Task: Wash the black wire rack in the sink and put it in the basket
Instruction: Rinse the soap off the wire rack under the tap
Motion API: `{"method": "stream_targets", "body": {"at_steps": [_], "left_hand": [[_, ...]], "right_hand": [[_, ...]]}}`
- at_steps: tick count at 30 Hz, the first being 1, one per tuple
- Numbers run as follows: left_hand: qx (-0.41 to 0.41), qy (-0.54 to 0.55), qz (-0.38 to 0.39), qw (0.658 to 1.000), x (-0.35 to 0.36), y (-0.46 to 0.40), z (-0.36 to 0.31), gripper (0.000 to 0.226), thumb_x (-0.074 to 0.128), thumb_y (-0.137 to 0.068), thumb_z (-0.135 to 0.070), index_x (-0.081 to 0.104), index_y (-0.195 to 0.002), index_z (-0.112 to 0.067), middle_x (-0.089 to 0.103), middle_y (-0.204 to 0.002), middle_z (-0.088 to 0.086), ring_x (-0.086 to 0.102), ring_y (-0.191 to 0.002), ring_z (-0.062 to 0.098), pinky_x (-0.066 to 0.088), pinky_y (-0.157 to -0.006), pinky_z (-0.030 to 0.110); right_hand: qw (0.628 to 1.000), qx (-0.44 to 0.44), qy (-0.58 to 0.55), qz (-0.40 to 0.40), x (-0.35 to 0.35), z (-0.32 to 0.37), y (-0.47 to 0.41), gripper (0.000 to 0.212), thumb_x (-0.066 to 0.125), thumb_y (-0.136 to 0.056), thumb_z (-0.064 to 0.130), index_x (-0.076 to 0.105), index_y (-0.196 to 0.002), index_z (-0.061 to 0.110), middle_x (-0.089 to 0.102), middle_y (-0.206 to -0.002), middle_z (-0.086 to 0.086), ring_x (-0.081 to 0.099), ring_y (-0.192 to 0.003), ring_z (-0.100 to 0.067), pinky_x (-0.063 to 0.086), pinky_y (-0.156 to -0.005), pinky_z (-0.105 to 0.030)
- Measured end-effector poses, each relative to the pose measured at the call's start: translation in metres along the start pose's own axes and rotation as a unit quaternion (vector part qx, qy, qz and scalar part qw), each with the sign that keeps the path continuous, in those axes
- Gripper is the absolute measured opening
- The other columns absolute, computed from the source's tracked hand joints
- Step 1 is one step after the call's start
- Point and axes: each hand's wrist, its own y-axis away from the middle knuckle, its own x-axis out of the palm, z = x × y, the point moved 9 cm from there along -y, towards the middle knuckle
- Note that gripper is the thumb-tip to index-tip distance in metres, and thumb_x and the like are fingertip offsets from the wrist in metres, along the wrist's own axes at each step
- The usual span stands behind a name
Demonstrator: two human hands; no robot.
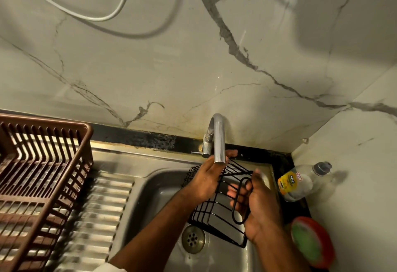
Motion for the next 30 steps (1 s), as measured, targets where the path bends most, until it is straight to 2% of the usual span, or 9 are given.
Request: {"method": "stream_targets", "body": {"at_steps": [5,11,15,18,21,23,25,27,30], "left_hand": [[-0.021,-0.108,-0.024,0.994,-0.032,-0.012,0.030,0.045,0.037,-0.108,-0.042,0.053,-0.143,-0.019,0.052,-0.146,0.004,0.048,-0.137,0.021,0.038,-0.114,0.030],[-0.073,-0.118,-0.061,0.988,-0.054,-0.016,0.061,0.035,0.037,-0.101,-0.062,0.064,-0.111,-0.042,0.060,-0.124,-0.002,0.058,-0.120,0.020,0.045,-0.110,0.051],[-0.018,-0.173,-0.004,0.985,-0.007,-0.008,0.022,0.048,0.029,-0.101,-0.068,0.057,-0.132,-0.045,0.048,-0.142,-0.003,0.042,-0.136,0.017,0.037,-0.116,0.048],[0.074,-0.205,0.021,0.976,0.023,0.004,-0.012,0.046,0.025,-0.104,-0.065,0.054,-0.136,-0.049,0.055,-0.138,-0.011,0.048,-0.132,0.012,0.042,-0.111,0.044],[0.081,-0.186,0.027,0.979,0.014,0.009,-0.019,0.045,0.026,-0.107,-0.058,0.058,-0.132,-0.040,0.061,-0.122,-0.008,0.054,-0.109,0.001,0.048,-0.094,0.029],[0.039,-0.181,-0.001,0.983,-0.010,0.003,0.002,0.050,0.030,-0.101,-0.066,0.061,-0.121,-0.033,0.058,-0.108,-0.005,0.057,-0.097,0.009,0.055,-0.087,0.040],[-0.012,-0.158,-0.032,0.987,-0.035,-0.002,0.022,0.068,0.034,-0.090,-0.081,0.058,-0.127,-0.029,0.056,-0.123,0.000,0.058,-0.111,0.018,0.053,-0.099,0.050],[-0.053,-0.122,-0.045,0.990,-0.047,-0.006,0.035,0.077,0.033,-0.087,-0.084,0.057,-0.130,-0.024,0.056,-0.128,0.003,0.057,-0.117,0.020,0.050,-0.104,0.051],[-0.095,-0.036,-0.039,0.994,-0.049,-0.002,0.040,0.044,0.037,-0.105,-0.055,0.060,-0.122,-0.022,0.062,-0.119,0.003,0.061,-0.108,0.017,0.053,-0.091,0.036]], "right_hand": [[0.999,0.020,-0.029,-0.021,-0.027,0.000,0.002,0.047,0.049,-0.099,0.054,0.049,-0.066,0.021,0.076,-0.072,-0.013,0.073,-0.058,-0.019,0.048,-0.056,-0.031],[0.998,0.030,-0.051,-0.027,-0.058,-0.001,0.010,0.052,0.045,-0.098,0.057,0.042,-0.064,0.018,0.073,-0.078,-0.015,0.068,-0.070,-0.021,0.045,-0.058,-0.033],[0.999,0.005,-0.037,-0.025,-0.052,-0.005,0.007,0.052,0.042,-0.099,0.059,0.044,-0.067,0.018,0.073,-0.075,-0.015,0.068,-0.074,-0.023,0.045,-0.060,-0.034],[0.999,-0.005,-0.045,-0.013,-0.046,-0.004,0.005,0.053,0.039,-0.100,0.060,0.050,-0.072,0.016,0.071,-0.082,-0.016,0.066,-0.074,-0.022,0.044,-0.061,-0.034],[0.997,0.017,-0.068,0.013,-0.052,-0.007,0.007,0.073,0.040,-0.100,0.059,0.057,-0.119,-0.010,0.067,-0.110,-0.030,0.061,-0.076,-0.023,0.040,-0.061,-0.032],[0.996,0.029,-0.079,0.009,-0.058,-0.007,0.010,0.077,0.040,-0.100,0.058,0.048,-0.134,-0.010,0.048,-0.139,-0.038,0.064,-0.098,-0.040,0.034,-0.061,-0.032],[0.996,0.025,-0.081,0.012,-0.065,-0.006,0.007,0.066,0.038,-0.101,0.055,0.054,-0.112,-0.008,0.037,-0.145,-0.039,0.045,-0.134,-0.051,0.031,-0.059,-0.031],[0.998,0.005,-0.058,0.005,-0.068,-0.002,0.006,0.058,0.039,-0.102,0.052,0.055,-0.104,-0.004,0.054,-0.125,-0.044,0.060,-0.120,-0.047,0.039,-0.053,-0.028],[0.997,-0.018,-0.071,0.009,-0.076,-0.001,0.001,0.039,0.039,-0.104,0.046,0.050,-0.075,0.021,0.067,-0.061,-0.015,0.062,-0.070,-0.028,0.042,-0.033,-0.020]]}}
